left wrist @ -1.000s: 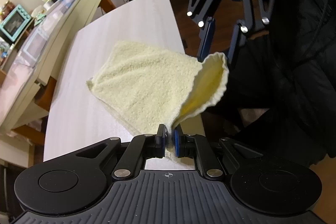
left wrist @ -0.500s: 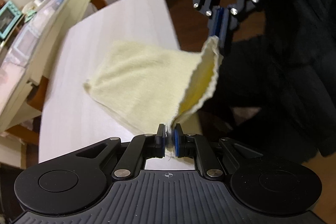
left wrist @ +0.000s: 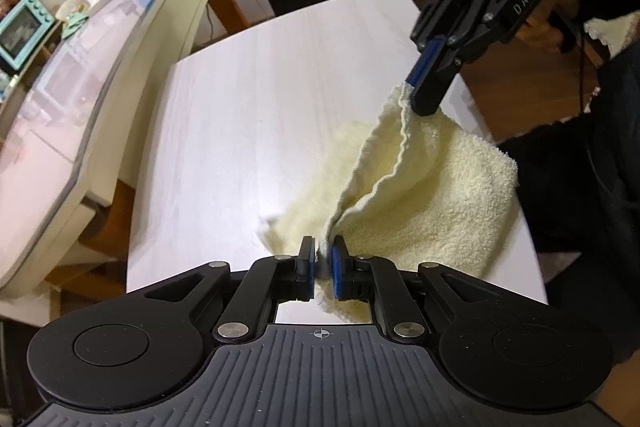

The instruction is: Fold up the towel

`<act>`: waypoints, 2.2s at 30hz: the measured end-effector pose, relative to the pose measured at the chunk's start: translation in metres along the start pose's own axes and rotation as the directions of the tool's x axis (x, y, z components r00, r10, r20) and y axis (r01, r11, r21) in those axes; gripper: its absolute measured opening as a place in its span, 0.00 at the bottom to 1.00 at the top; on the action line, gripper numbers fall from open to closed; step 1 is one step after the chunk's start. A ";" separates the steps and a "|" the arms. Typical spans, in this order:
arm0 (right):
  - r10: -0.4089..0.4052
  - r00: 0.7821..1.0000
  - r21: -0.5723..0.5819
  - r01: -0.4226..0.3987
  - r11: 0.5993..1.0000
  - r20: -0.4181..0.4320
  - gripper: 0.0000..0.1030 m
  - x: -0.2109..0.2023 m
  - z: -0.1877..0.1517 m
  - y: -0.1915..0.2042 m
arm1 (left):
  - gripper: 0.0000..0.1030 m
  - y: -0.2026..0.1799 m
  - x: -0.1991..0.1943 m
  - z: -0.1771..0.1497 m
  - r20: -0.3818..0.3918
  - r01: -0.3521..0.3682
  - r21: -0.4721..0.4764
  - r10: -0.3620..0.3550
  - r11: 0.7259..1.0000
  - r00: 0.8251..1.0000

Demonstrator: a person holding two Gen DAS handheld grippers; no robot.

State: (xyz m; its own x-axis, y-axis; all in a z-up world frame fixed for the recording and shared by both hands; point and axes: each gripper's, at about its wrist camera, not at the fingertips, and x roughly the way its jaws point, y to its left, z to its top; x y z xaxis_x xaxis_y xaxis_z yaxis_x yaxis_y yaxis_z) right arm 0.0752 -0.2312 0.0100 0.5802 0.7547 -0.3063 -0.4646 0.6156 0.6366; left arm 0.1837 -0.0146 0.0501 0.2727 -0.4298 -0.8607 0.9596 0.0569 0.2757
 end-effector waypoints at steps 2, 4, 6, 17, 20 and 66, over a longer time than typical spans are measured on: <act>-0.015 1.000 0.020 0.015 1.000 0.001 0.08 -0.002 0.000 -0.010 | 0.11 0.010 0.014 0.004 -0.012 0.009 -0.005 -0.009 1.000 1.000; -0.040 0.999 0.041 0.040 0.998 -0.002 0.08 0.001 -0.002 -0.019 | 0.11 0.015 0.023 0.005 -0.019 0.013 -0.011 -0.013 1.000 1.000; -0.058 0.998 0.048 0.058 0.997 -0.007 0.08 0.002 -0.003 -0.026 | 0.12 0.020 0.032 0.005 -0.023 0.020 -0.019 -0.020 1.000 1.000; -0.182 0.983 0.001 0.182 0.983 0.000 0.20 -0.004 -0.001 -0.031 | 0.38 0.043 0.044 -0.008 0.008 -0.011 -0.159 0.013 0.987 1.000; -0.182 0.983 -0.042 0.183 0.982 0.026 0.20 -0.008 0.001 -0.023 | 0.39 0.050 0.042 -0.012 0.033 -0.036 -0.218 0.045 0.975 0.998; -0.267 0.940 -0.617 0.084 0.782 -0.211 0.37 0.060 -0.080 0.123 | 0.90 -0.061 -0.056 -0.127 -0.092 -0.338 -0.787 0.443 0.517 0.892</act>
State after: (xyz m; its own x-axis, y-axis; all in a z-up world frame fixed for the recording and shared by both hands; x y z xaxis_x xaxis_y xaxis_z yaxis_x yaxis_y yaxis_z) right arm -0.0009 -0.0917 0.0131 0.5286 0.5930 -0.6074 -0.7276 0.6851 0.0355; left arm 0.1190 0.1204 0.0274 0.6746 -0.2755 -0.6848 0.4586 0.8834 0.0964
